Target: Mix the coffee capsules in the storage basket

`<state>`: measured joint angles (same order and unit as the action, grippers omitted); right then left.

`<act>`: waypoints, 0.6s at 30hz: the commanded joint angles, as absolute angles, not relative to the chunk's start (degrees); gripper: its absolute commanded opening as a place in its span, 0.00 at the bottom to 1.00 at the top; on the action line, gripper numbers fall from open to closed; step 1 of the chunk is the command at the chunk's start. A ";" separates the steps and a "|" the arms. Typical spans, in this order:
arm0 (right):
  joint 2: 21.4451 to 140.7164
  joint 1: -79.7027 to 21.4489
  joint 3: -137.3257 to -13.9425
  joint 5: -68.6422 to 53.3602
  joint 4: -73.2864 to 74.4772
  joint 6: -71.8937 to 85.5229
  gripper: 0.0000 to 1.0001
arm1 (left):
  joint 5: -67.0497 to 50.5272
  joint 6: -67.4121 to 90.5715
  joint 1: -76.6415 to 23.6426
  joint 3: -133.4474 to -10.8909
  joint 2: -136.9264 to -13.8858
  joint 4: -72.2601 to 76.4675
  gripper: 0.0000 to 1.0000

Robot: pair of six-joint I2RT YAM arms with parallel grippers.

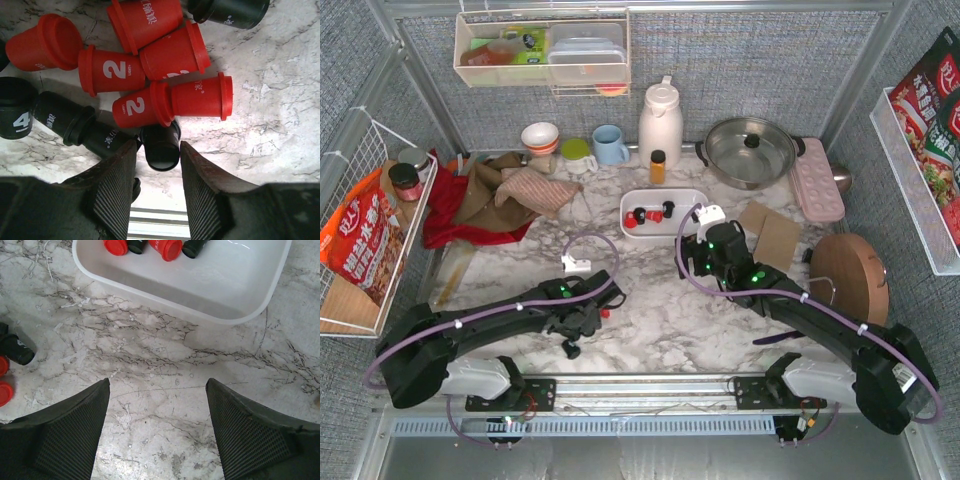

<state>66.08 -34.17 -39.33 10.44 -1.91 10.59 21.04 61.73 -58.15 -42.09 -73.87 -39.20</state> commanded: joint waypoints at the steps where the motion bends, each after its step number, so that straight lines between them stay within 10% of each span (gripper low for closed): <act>1: 66.33 -34.19 -39.30 10.20 -3.52 11.16 0.82 | 22.25 61.51 -58.62 -42.95 -75.39 -40.93 0.48; 18: 66.38 -34.18 -39.20 9.92 -3.56 10.79 0.82 | 24.54 60.83 -59.20 -44.59 -69.79 -38.11 0.28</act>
